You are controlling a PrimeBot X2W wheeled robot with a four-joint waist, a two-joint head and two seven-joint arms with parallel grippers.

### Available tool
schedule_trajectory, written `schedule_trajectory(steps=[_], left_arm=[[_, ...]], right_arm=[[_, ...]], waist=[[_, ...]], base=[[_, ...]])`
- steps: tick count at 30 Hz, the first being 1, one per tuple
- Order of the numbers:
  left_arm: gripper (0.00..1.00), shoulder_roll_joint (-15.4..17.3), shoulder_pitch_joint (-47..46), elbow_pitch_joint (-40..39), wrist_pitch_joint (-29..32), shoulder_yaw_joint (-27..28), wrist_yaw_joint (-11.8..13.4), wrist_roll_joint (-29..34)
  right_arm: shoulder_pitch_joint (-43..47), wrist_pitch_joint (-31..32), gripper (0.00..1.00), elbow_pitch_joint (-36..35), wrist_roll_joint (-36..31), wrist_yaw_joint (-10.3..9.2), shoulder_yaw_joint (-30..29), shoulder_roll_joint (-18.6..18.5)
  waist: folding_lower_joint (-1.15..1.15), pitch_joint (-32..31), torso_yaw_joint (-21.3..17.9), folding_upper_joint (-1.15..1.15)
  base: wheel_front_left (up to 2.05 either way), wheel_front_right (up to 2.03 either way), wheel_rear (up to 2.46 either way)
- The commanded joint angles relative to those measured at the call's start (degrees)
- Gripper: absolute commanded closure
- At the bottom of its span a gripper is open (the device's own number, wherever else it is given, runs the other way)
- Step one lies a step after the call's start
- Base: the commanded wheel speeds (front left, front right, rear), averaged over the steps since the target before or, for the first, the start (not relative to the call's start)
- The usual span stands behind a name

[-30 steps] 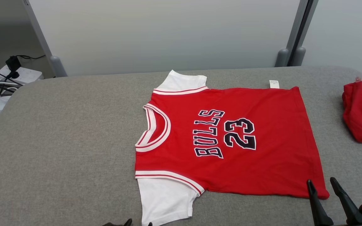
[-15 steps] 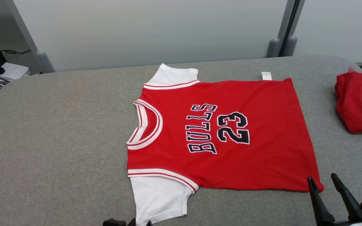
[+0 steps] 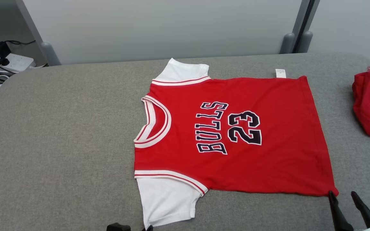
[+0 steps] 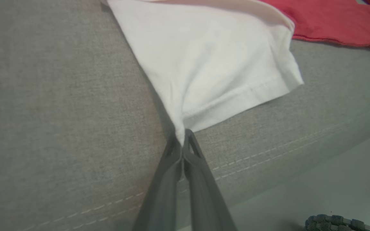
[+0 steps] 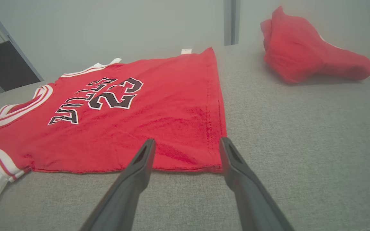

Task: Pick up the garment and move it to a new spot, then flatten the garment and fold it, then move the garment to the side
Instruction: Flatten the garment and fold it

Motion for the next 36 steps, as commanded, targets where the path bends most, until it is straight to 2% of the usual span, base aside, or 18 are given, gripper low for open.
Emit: schedule_trajectory(steps=[1,8,16,17,19,20,22,23,28,36], left_arm=[[1.0,2.0,-3.2,-1.2,-0.3,2.1,0.3,-0.3],[1.0,3.6,-4.1,-4.3,0.6,2.0,1.0,-0.2],[1.0,3.9,-4.1,-7.1,1.7,1.5,1.6,-0.2],[1.0,4.0,-4.1,-7.4,1.8,1.4,1.6,-0.2],[1.0,4.2,-4.0,-8.1,2.1,1.3,1.8,-0.3],[1.0,4.3,-4.0,-8.4,2.2,1.3,1.8,-0.3],[1.0,4.6,-3.9,-9.2,2.5,1.3,2.0,-0.4],[1.0,4.7,-3.9,-9.5,2.5,1.3,2.2,-0.4],[1.0,5.2,-3.8,-11.4,3.5,0.9,2.6,-0.5],[1.0,7.9,0.6,-19.4,8.2,0.1,3.3,-1.0]], right_arm=[[-3.2,-0.7,0.0,1.4,1.6,0.08,0.4,-2.3],[-8.8,-0.7,0.0,13.5,6.8,0.08,2.1,-3.6],[-13.5,-0.7,0.0,20.6,11.0,0.08,5.3,-4.0],[-13.9,-0.7,0.08,21.5,11.5,0.08,5.8,-4.0],[-14.5,-0.7,0.51,22.9,12.6,0.08,6.6,-4.0],[-14.8,-0.7,0.58,23.4,13.0,0.08,7.0,-4.0],[-15.2,-0.7,0.78,24.4,14.1,0.08,7.6,-3.9],[-15.4,-0.7,1.0,24.8,14.6,0.08,7.9,-3.9],[-15.8,-0.7,1.0,25.1,15.1,0.08,8.9,-4.8],[-10.8,-0.7,1.0,19.2,13.7,0.08,7.6,-7.5]], waist=[[0.0,0.7,0.7,0.0],[0.0,2.5,2.3,0.0],[0.0,3.7,2.8,0.0],[0.0,3.8,2.9,0.0],[0.0,3.9,3.1,0.0],[0.0,3.9,3.2,0.0],[0.0,4.1,3.3,0.0],[0.0,4.2,3.2,0.0],[0.0,4.2,3.1,0.0],[0.0,2.8,2.3,0.0]], base=[[0.0,0.0,0.0],[0.0,0.0,0.0],[0.0,0.0,0.0],[0.0,0.0,0.0],[0.0,0.0,0.0],[0.0,0.0,0.0],[0.0,0.0,0.0],[0.0,0.0,0.0],[0.0,0.0,0.0],[0.0,0.0,0.0]])
